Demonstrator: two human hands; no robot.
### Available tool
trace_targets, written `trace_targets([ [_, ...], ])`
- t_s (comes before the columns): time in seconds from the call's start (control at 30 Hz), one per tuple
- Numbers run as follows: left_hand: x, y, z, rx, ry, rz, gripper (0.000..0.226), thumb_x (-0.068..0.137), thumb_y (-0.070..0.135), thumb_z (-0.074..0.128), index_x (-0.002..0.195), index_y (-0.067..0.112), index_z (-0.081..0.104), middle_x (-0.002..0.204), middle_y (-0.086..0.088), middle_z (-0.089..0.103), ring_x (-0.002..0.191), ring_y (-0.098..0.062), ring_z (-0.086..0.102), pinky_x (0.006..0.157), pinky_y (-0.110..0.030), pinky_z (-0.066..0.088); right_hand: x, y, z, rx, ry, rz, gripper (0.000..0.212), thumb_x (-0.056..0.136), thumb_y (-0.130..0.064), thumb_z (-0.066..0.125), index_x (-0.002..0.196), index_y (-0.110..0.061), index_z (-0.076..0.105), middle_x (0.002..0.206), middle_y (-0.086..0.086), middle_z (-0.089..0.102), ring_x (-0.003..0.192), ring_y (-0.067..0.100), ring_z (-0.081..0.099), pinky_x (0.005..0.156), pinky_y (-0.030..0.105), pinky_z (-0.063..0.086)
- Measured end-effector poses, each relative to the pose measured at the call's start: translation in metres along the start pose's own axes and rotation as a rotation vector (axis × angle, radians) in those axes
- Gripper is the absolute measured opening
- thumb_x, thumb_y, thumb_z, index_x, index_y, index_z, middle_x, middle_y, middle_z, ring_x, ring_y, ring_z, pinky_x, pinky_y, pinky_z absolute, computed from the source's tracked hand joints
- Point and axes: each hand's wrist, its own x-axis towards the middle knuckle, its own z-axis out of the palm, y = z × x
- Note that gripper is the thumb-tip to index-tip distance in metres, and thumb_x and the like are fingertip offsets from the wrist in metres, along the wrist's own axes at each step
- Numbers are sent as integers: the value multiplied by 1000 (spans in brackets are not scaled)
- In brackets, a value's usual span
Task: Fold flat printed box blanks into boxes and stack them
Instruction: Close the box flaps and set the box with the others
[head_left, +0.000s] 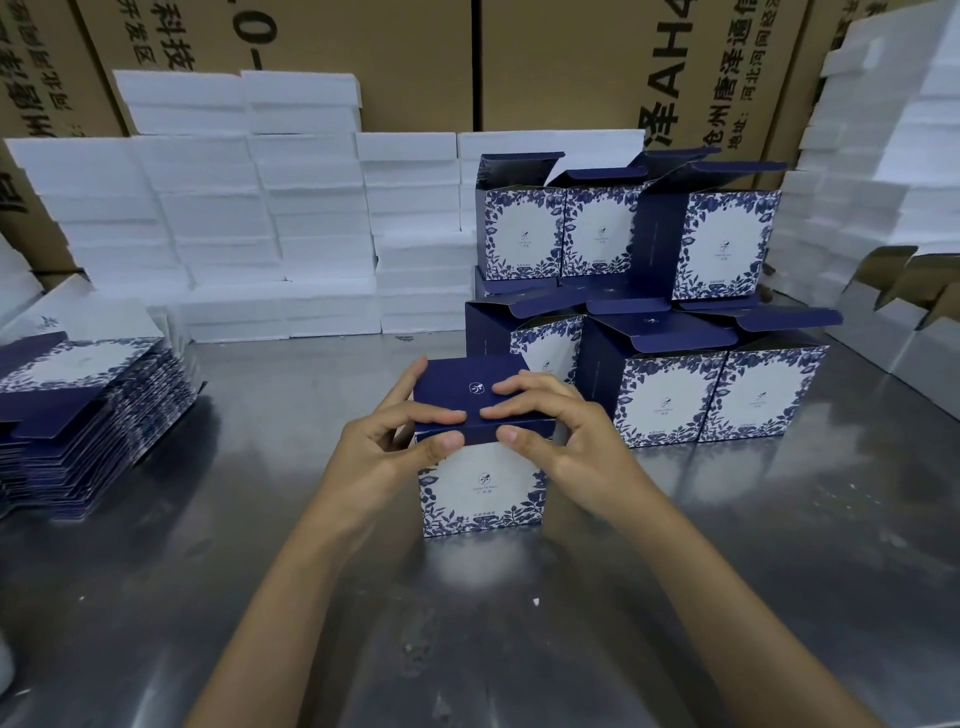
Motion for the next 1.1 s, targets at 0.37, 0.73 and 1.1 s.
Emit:
trace_targets([
  [0.37, 16, -4, 45, 217, -173, 23, 38, 88, 2, 71, 115, 28, 71, 162, 4, 23, 123, 33, 30, 100, -19, 48, -25, 14, -7, -892, 440, -286, 20, 83, -7, 60, 100, -14, 67, 104, -2, 61, 98, 20, 54, 85, 30, 30],
  [0.73, 78, -25, 78, 283, -95, -34, 35, 97, 5, 60, 123, 26, 68, 149, -3, 51, 152, -13, 20, 117, -26, 32, 19, 52, -17, -989, 457, -139, 39, 82, -4, 71, 120, -12, 67, 113, 2, 64, 108, 26, 59, 92, 40, 41],
  [1.1, 86, -25, 71, 207, -132, -75, 54, 93, -6, 57, 137, 27, 59, 148, 3, 51, 151, -19, 25, 119, -44, 31, 26, 60, 1, -1003, 505, -73, 58, 79, -11, 62, 137, -8, 59, 140, 7, 59, 134, 26, 51, 106, 44, 31],
])
